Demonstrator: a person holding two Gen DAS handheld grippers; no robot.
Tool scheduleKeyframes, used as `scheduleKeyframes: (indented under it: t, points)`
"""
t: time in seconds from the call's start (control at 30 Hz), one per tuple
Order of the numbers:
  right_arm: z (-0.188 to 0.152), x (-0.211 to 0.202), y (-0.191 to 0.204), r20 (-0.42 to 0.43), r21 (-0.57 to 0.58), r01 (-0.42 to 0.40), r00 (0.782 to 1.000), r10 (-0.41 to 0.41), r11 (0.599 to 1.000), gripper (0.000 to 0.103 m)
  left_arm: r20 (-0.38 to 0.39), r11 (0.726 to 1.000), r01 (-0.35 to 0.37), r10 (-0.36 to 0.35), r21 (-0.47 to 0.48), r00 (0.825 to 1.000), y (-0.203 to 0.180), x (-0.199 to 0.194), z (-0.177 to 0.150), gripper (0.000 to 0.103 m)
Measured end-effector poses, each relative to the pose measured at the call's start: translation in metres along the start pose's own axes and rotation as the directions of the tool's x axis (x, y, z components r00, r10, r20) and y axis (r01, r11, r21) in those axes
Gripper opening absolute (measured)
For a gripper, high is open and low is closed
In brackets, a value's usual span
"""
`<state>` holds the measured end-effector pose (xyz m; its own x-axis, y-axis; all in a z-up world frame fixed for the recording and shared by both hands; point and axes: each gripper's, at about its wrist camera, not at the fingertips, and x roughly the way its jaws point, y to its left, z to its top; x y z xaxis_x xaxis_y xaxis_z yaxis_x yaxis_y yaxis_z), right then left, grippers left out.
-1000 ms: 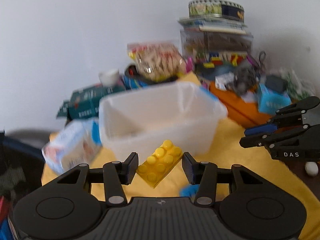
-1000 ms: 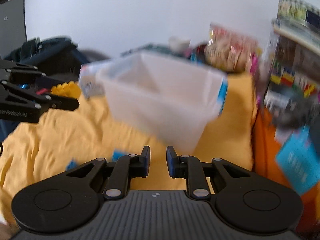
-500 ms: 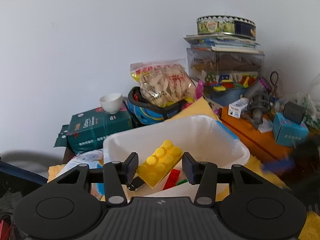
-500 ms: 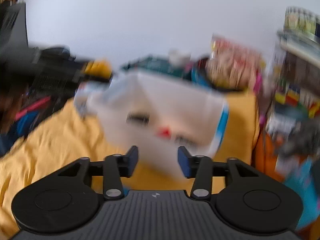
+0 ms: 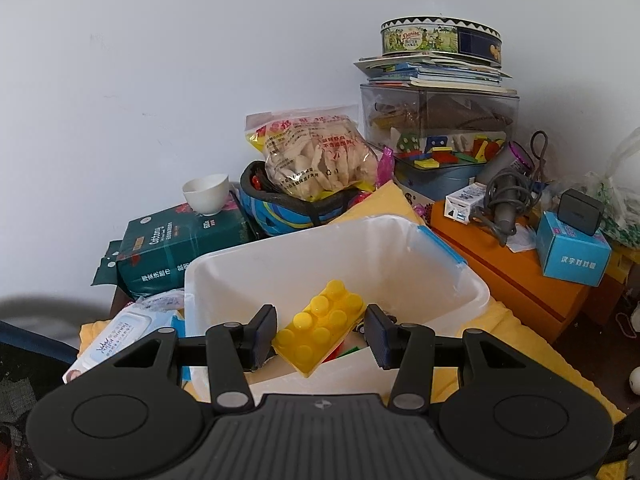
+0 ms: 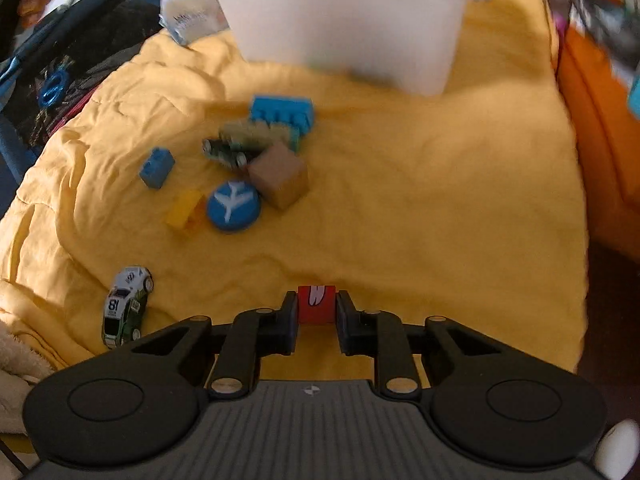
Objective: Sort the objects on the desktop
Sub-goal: 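Carry the yellow brick and red cube over the white bin and release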
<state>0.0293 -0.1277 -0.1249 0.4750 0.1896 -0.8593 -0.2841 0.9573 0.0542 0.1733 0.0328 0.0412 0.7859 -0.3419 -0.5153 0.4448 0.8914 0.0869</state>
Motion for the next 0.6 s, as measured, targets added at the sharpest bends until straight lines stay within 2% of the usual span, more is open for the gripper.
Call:
scheduleKeyframes:
  t: [0.13,0.27,0.37,0.4,0.47,0.6]
  points:
    - [0.037,-0.029,-0.008,0.132,-0.037,0.033,0.991,-0.028,0.999,0.022,0.014,1.000,-0.010,0.010,0.009,1.000,0.004,-0.002,0.008,0.052]
    - [0.093,-0.057,-0.020,0.303,-0.044,0.083,0.951,-0.066,0.996,0.022,0.030,1.000,-0.022,0.022,0.013,0.999,0.009,0.000,0.017,0.052]
    - [0.128,-0.061,-0.026,0.385,-0.040,0.123,0.918,-0.099,0.992,0.022,0.031,1.000,-0.026,0.026,0.003,0.999,0.015,0.008,0.022,0.052]
    - [0.141,-0.056,-0.029,0.402,-0.029,0.142,0.908,-0.118,0.989,0.022,0.029,1.000,-0.026,0.026,-0.003,0.999,0.017,0.012,0.023,0.052]
    - [0.158,-0.044,-0.037,0.408,0.018,0.145,0.902,-0.140,0.989,0.022,0.015,0.999,-0.029,0.029,-0.018,0.999,0.022,0.023,0.024,0.052]
    - [0.178,-0.011,-0.051,0.361,0.097,0.117,0.921,-0.145,0.988,0.022,-0.023,0.998,-0.032,0.031,-0.046,0.999,0.028,0.046,0.018,0.052]
